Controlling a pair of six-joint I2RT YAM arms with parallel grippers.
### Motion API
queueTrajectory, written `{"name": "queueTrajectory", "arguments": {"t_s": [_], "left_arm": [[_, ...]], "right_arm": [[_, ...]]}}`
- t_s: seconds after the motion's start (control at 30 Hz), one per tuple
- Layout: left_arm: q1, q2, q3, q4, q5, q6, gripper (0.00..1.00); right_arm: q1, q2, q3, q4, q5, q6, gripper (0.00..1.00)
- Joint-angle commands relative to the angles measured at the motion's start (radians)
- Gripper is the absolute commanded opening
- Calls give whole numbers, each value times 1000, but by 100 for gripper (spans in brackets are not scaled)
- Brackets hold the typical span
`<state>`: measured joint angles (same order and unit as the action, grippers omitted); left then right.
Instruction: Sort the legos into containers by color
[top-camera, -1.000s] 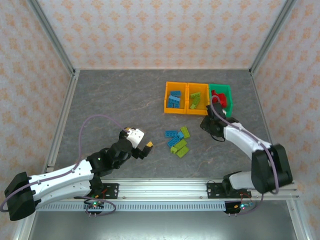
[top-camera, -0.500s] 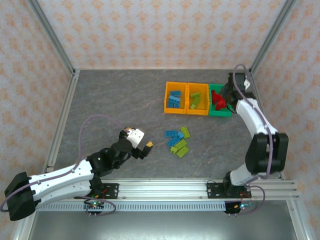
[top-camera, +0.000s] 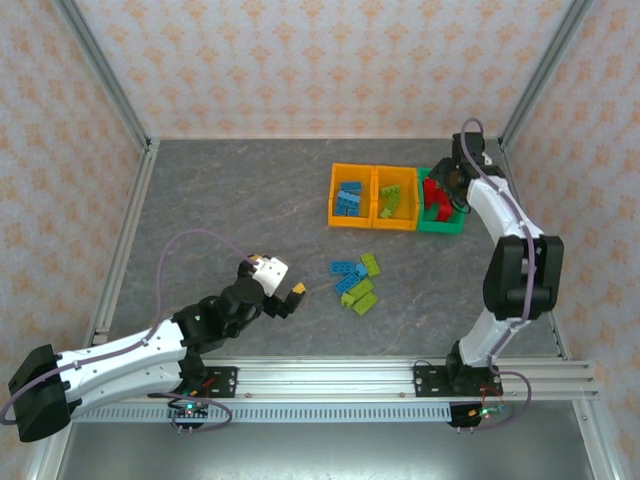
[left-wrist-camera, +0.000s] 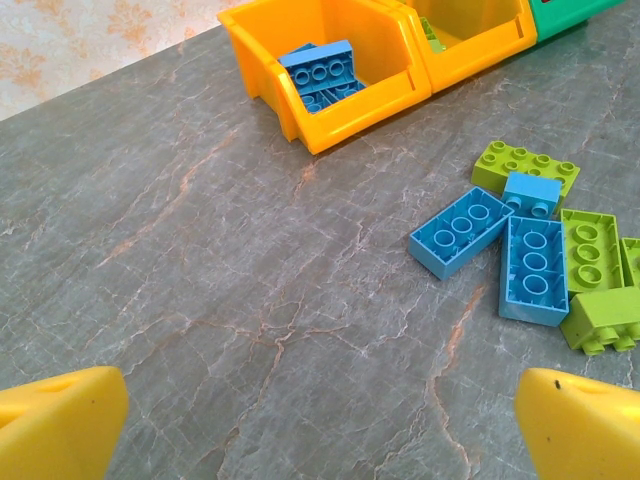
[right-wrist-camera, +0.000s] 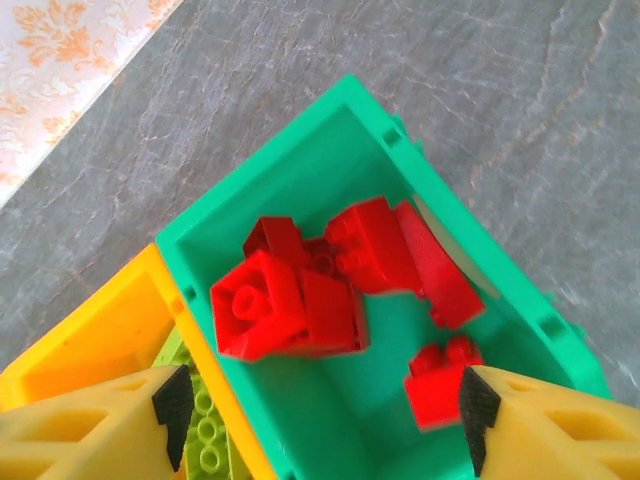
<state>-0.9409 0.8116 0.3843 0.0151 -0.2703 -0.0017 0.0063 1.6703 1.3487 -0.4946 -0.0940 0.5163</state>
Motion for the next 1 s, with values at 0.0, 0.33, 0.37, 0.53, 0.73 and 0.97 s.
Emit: {"name": "queueTrajectory", "arguments": {"t_s": [0.0,0.33,0.37,0.53,0.73,0.97], "left_arm": [[-1,-17,16,-8,-21,-4,100],[-2,-61,4,-13,-34,0,100],[-2,-60,2,-9,-33,1,100],[-2,-20,10,2,-27,0,100],[-2,11,18,5,-23,0,100],[-2,-4,16,-2,-28,2,100]], "right_arm": [[42,-206,-137,10,-32,35,74],[436,-438,-406,-107,-13,108,78],[451,-423,-431,-103,-39,163,79],[519,-275,-414,-134,-33,169,86],[520,-107,-346,-92,-98,101,86],[520,22,-318,-43,-132,81,84]]}}
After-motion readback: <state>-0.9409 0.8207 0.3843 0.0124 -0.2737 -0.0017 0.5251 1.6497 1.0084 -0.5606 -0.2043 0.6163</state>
